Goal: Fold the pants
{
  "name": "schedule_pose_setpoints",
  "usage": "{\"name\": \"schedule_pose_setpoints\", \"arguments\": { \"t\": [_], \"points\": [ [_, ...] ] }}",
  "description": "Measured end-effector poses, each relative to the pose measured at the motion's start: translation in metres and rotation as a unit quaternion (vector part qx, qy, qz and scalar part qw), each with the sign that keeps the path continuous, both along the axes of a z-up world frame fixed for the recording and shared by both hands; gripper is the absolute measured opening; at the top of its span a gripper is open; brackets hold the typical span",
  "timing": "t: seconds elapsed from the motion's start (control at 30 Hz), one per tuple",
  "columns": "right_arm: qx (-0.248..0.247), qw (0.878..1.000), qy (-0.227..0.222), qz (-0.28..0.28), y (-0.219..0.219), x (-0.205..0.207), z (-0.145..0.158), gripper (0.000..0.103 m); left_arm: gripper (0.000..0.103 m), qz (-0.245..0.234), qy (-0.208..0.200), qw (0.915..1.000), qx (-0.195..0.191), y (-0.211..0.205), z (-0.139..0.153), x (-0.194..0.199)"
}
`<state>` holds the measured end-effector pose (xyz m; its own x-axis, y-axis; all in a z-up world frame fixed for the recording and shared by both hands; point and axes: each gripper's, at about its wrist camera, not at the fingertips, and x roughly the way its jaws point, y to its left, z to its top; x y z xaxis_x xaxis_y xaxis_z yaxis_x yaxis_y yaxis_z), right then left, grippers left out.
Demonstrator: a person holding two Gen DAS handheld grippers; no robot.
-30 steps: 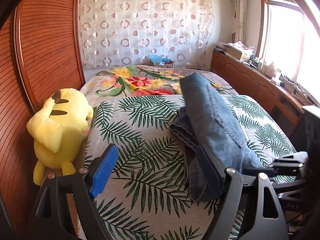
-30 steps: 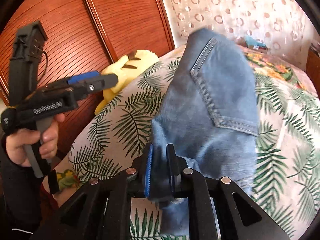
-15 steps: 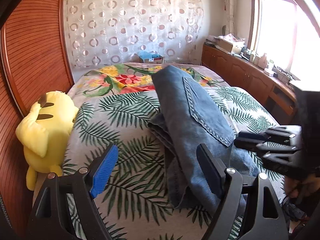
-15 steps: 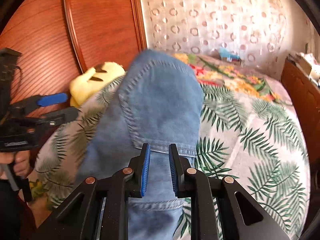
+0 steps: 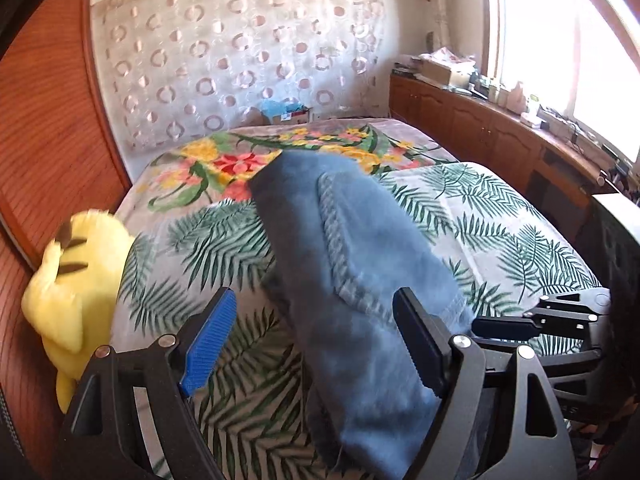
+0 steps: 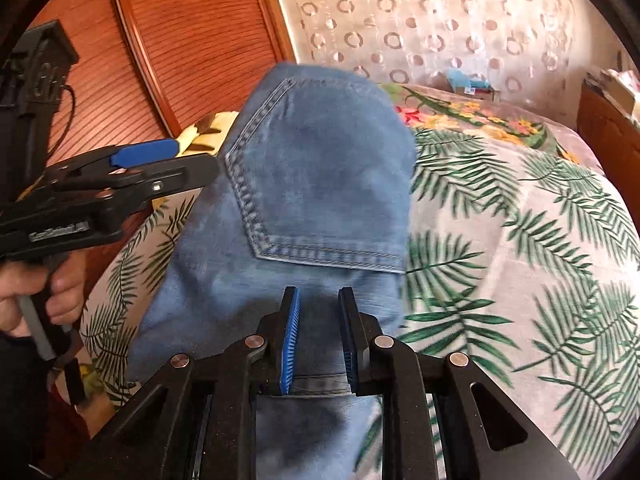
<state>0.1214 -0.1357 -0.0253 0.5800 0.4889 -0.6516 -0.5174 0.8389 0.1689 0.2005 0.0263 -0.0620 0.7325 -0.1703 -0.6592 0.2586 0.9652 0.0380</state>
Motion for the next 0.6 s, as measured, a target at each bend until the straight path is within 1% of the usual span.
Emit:
{"name": "schedule_pose_setpoints", "arguments": {
  "t": [0.1, 0.17, 0.3, 0.43, 0.5, 0.6],
  "points": [
    [0.004, 1.000, -0.002, -0.005, -0.014, 0.005, 0.006, 0.020, 0.081, -0.010, -0.008, 0.9998, 0.015, -0.012, 0.003, 0.014],
    [-0.004, 1.000, -0.006, -0.008, -0.016, 0.012, 0.009, 0.020, 0.081, -0.012, -0.011, 0.9995, 0.026, -0.016, 0.002, 0.026],
    [-0.017, 1.000, -0.014, -0.006, -0.016, 0.026, 0.017, 0.020, 0.081, 0.005, -0.002, 0.9989, 0.046, -0.011, -0.007, 0.052],
    [-0.020, 1.000, -0.020, 0.002, -0.012, 0.045, 0.023, 0.020, 0.081, 0.018, 0.010, 0.9986, 0.048, 0.006, -0.016, 0.068],
    [-0.023, 0.999, -0.021, 0.007, -0.007, 0.058, 0.023, 0.020, 0.081, 0.023, 0.022, 0.9982, 0.052, 0.013, -0.025, 0.074],
    [-0.029, 0.999, -0.017, 0.013, 0.001, 0.077, 0.018, 0.020, 0.081, 0.018, 0.041, 0.9977, 0.050, 0.016, -0.041, 0.082]
  ]
}}
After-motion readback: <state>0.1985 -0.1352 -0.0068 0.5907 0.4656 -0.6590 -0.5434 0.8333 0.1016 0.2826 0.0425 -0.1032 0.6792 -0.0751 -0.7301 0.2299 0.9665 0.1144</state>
